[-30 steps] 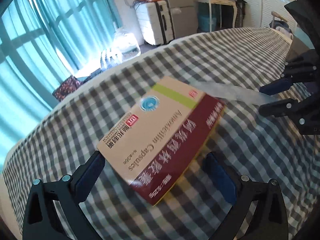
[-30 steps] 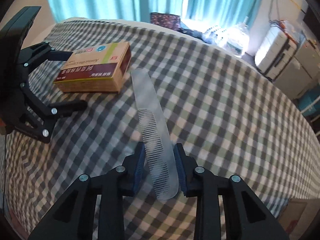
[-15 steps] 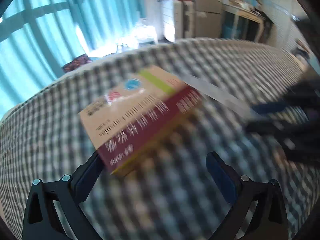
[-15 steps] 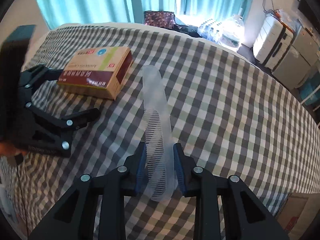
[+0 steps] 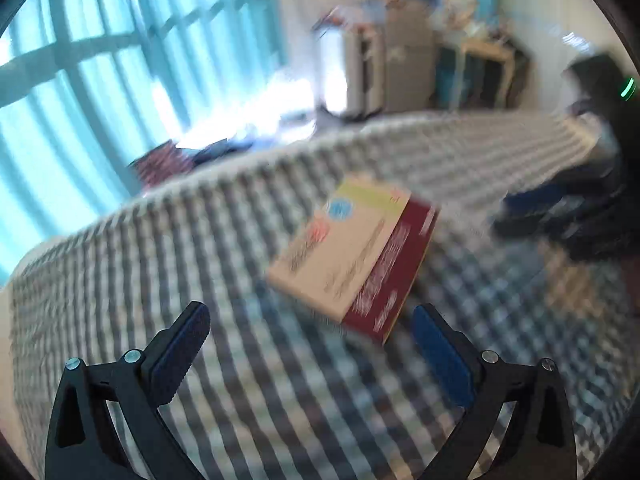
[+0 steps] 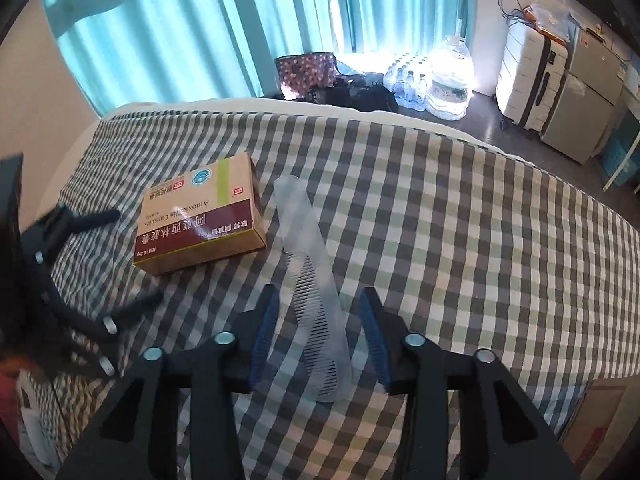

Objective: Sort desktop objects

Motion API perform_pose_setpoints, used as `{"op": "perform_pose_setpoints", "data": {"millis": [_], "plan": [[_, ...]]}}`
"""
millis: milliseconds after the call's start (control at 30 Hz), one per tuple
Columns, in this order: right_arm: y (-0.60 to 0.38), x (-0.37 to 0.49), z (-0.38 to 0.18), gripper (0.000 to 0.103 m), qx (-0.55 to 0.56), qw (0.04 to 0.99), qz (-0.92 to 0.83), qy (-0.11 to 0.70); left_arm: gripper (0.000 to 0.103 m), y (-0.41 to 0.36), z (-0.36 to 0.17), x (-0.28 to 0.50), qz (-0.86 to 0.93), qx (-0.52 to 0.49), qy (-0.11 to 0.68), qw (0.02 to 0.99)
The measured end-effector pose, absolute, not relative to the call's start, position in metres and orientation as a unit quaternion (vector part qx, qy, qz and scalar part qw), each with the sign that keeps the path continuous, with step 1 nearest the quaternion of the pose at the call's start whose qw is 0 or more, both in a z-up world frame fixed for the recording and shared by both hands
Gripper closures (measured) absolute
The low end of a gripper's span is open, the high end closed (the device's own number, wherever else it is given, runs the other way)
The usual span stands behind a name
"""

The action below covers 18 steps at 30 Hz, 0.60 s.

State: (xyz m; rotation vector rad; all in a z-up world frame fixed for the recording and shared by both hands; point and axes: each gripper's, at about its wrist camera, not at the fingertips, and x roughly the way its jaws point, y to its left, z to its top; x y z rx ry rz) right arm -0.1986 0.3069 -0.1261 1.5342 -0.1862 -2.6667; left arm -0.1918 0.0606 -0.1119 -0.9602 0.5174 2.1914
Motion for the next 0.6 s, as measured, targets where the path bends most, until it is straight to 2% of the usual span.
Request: {"op": "perform_pose_setpoints", "data": {"millis": [67,200,300,400,533,600], "plan": [[0.306,-0.2,-0.13,0.059,0.505,0.03,-0.86,-0.064,0.0,0.067,-0.11,-0.196,0.819,-0.366,0.228,0.378],[0.309,-0.2,-0.135,0.059,0.516,0.03,-0.853,-0.076,0.0,0.099,-0.124,-0.188,0.775,-0.351,0.346,0.396],[0.31,-0.2,-0.137,0.059,0.517,0.029,-0.852,-0.079,0.0,0.113,-0.136,-0.189,0.759,-0.339,0.379,0.407],[0.31,-0.199,-0.14,0.059,0.518,0.031,-0.851,-0.079,0.0,0.114,-0.15,-0.204,0.753,-0.367,0.362,0.409],[0.306,-0.199,-0.144,0.059,0.519,0.034,-0.851,-0.067,0.0,0.108,-0.16,-0.225,0.752,-0.426,0.287,0.412],[0.301,-0.198,-0.146,0.059,0.521,0.034,-0.851,-0.052,0.0,0.106,-0.161,-0.223,0.761,-0.431,0.282,0.395]]}}
